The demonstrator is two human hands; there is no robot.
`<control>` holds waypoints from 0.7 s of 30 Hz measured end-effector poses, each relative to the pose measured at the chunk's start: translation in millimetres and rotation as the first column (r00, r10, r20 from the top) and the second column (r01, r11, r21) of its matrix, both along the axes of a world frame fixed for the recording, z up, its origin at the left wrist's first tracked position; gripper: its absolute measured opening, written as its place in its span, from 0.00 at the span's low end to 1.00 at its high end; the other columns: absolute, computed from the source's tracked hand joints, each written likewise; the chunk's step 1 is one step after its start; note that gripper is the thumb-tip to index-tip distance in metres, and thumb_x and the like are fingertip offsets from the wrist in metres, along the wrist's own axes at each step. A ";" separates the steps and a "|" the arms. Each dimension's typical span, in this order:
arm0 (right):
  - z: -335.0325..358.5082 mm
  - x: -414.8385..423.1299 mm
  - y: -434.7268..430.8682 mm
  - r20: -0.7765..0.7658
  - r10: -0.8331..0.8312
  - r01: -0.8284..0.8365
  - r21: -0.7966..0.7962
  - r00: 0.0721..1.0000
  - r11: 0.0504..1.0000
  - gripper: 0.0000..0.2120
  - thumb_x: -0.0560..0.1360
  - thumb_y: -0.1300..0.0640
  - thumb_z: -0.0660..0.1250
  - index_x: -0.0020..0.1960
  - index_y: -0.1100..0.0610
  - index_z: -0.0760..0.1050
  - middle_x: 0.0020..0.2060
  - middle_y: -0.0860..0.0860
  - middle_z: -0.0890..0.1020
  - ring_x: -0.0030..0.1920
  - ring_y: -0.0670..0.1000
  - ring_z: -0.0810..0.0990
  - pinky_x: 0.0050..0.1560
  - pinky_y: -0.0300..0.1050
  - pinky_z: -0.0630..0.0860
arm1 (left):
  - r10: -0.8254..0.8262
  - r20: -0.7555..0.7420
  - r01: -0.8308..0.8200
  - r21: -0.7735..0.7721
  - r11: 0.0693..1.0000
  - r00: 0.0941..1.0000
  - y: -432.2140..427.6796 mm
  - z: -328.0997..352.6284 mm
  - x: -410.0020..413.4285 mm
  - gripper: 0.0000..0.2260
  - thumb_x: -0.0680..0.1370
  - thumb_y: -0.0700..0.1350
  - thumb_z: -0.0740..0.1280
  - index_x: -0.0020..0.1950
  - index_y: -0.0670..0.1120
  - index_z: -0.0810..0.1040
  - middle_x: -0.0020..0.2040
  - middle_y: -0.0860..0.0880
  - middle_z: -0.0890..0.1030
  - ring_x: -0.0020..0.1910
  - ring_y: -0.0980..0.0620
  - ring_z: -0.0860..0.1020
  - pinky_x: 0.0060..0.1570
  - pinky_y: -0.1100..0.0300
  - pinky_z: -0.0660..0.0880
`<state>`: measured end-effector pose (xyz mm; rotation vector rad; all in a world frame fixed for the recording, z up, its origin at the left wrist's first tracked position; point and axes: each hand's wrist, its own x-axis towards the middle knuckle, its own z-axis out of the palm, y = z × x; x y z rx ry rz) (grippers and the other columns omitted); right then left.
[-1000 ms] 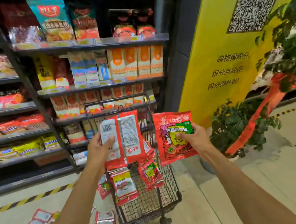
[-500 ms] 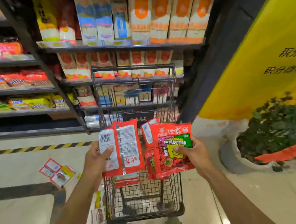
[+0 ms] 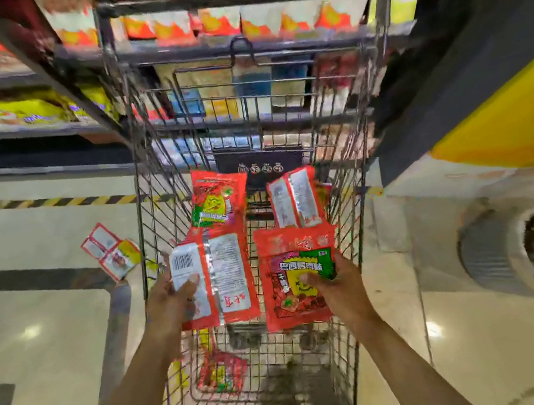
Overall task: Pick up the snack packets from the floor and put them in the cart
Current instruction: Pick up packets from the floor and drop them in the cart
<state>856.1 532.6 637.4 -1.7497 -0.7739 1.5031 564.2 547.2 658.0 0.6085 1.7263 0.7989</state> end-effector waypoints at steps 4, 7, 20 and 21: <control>-57.4 -29.5 16.8 0.213 0.026 -0.018 -0.038 0.977 0.999 0.26 0.77 0.59 0.75 0.72 0.51 0.72 0.55 0.42 0.85 0.56 0.44 0.84 0.55 0.42 0.79 | -0.017 -0.058 0.015 -0.024 1.000 0.998 13.4 -65.2 -14.3 0.12 0.83 0.39 0.67 0.65 0.49 0.81 0.51 0.48 0.88 0.44 0.46 0.87 0.38 0.51 0.83; -91.2 -39.4 28.8 0.374 0.044 0.013 -0.147 0.926 0.989 0.24 0.79 0.63 0.70 0.73 0.52 0.70 0.50 0.42 0.81 0.54 0.52 0.82 0.55 0.47 0.78 | -0.010 -0.117 -0.001 -0.097 0.995 0.993 19.5 -119.9 -22.0 0.11 0.82 0.38 0.69 0.64 0.47 0.80 0.44 0.51 0.86 0.41 0.45 0.81 0.41 0.51 0.78; -133.8 -58.6 21.2 0.696 0.123 -0.013 -0.161 0.708 0.987 0.31 0.75 0.65 0.71 0.74 0.59 0.62 0.63 0.59 0.75 0.65 0.61 0.75 0.63 0.58 0.77 | -0.314 -0.398 0.233 -0.239 0.943 0.862 34.0 -192.5 -17.4 0.21 0.77 0.40 0.72 0.69 0.46 0.73 0.56 0.47 0.79 0.53 0.44 0.79 0.55 0.47 0.79; -123.8 -59.1 21.7 0.718 0.149 -0.073 -0.137 0.680 0.988 0.34 0.75 0.64 0.72 0.77 0.60 0.61 0.67 0.59 0.73 0.69 0.60 0.71 0.70 0.57 0.73 | -0.331 -0.443 0.278 -0.181 0.943 0.833 32.0 -181.8 -15.1 0.24 0.75 0.40 0.73 0.69 0.48 0.73 0.56 0.46 0.78 0.54 0.44 0.78 0.55 0.47 0.79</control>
